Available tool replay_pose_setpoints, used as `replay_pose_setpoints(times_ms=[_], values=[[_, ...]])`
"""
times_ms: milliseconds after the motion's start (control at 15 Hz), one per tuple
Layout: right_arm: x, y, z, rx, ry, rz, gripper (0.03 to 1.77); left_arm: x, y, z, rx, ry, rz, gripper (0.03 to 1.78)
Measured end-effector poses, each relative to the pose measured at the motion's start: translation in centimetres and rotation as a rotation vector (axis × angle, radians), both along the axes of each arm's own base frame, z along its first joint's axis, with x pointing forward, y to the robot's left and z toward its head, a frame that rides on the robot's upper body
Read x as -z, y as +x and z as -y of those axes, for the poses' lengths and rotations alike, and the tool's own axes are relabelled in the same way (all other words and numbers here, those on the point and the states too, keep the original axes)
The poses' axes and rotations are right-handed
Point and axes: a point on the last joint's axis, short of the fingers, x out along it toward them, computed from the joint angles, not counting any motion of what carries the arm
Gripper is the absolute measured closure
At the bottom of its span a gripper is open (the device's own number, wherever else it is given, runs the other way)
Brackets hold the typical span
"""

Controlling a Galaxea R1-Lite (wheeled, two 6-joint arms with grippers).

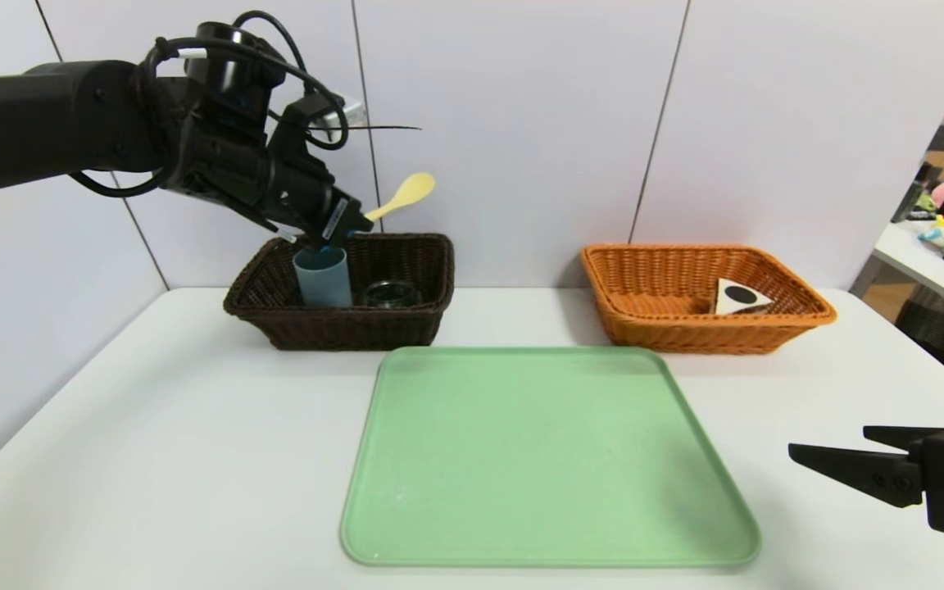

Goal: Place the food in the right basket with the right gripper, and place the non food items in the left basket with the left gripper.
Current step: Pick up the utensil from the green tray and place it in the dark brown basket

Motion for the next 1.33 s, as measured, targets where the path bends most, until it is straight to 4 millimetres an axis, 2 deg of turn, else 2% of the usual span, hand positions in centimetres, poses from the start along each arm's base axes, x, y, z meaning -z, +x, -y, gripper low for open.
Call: replay_pose_setpoints(times_ms=[267, 467, 1200, 1333], values=[[0.0, 0.0, 0.0, 0.0, 0.0, -0.002, 0.1, 1.5, 1.2, 0.0, 0.088, 0.122, 0.042, 1.67], [0.1, -0.1, 0.0, 0.0, -0.001, -0.004, 0.1, 3.1, 2.5, -0.8, 0.17, 0.184, 0.046, 1.67], [0.1, -0.1, 0.0, 0.005, -0.001, -0.004, 0.1, 6.7, 5.0, -1.6, 0.154, 0.192, -0.03, 1.66], [0.1, -0.1, 0.0, 0.004, -0.002, -0.003, 0.1, 6.9, 5.2, -1.9, 0.144, 0.191, -0.037, 1.29]])
